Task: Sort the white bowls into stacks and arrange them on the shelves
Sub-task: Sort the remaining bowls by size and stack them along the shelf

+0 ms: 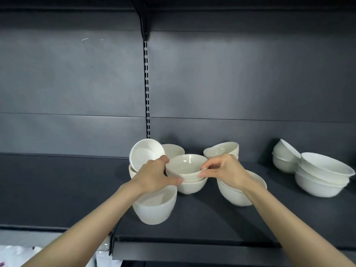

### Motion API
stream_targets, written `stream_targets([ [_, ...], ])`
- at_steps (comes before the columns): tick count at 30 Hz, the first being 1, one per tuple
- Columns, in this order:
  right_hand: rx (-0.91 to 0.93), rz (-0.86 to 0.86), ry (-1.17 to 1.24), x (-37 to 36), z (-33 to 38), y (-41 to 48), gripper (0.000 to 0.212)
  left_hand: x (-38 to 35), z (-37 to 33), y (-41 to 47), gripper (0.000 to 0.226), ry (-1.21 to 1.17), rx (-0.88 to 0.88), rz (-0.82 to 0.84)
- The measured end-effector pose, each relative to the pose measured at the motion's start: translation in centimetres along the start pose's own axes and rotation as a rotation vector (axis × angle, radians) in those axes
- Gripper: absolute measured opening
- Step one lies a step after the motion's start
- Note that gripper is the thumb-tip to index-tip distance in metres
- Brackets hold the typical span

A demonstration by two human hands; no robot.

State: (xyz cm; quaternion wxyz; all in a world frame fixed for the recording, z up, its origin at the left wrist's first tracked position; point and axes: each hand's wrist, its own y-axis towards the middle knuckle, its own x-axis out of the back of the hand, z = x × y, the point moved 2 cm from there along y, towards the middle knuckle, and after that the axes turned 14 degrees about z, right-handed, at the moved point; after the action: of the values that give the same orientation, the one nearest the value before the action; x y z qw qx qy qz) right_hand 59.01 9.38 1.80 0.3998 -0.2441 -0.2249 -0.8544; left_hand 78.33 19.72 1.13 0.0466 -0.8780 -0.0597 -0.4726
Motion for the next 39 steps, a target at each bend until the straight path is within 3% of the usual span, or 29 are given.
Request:
stream_targets([
  [6, -0.039, 0.036, -0.151, 0.7, -0.6, 0.1, 0.012, -0.3, 0.1, 1.1, 0.074, 0.012, 0.033, 0.027],
  [13, -0.188, 0.178, -0.447, 0.3, -1.2, 0.6, 0.037, -0.3, 0.5, 1.7, 0.072, -0.031, 0.059, 0.044],
  [17, -0.114, 0.204, -0.382, 0.1, -1.2, 1.0, 0.019, -0.5, 0.4, 1.9, 0.060, -0.017, 0.043, 0.022],
  [25, -0.009, 0.087, -0.237, 1.9, 0.3, 0.1, 0.021, 1.1, -2.0, 0.8, 0.053, -0.101, -0.151, -0.152],
  [29, 0.054, -0.021, -0.261, 4.4, 1.9, -1.9, 0.016, 1.3, -4.6, 0.6, 0.067, -0.209, -0.282, -0.231],
  [33, -0.003, -0.052, -0.312, 7.0, 1.5, -4.3, 0.018, -0.5, -7.1, 1.4, 0.105, -0.430, -0.273, -0.121],
  [35, -0.018, -0.033, -0.322, 8.2, 0.9, -5.5, 0.018, -1.6, -8.0, 1.9, 0.110, -0.500, -0.244, -0.061],
  [39, -0.031, 0.033, -0.250, 10.0, -0.3, -8.0, 0.018, -4.3, -9.8, 2.4, 0.068, -0.587, -0.262, 0.058],
])
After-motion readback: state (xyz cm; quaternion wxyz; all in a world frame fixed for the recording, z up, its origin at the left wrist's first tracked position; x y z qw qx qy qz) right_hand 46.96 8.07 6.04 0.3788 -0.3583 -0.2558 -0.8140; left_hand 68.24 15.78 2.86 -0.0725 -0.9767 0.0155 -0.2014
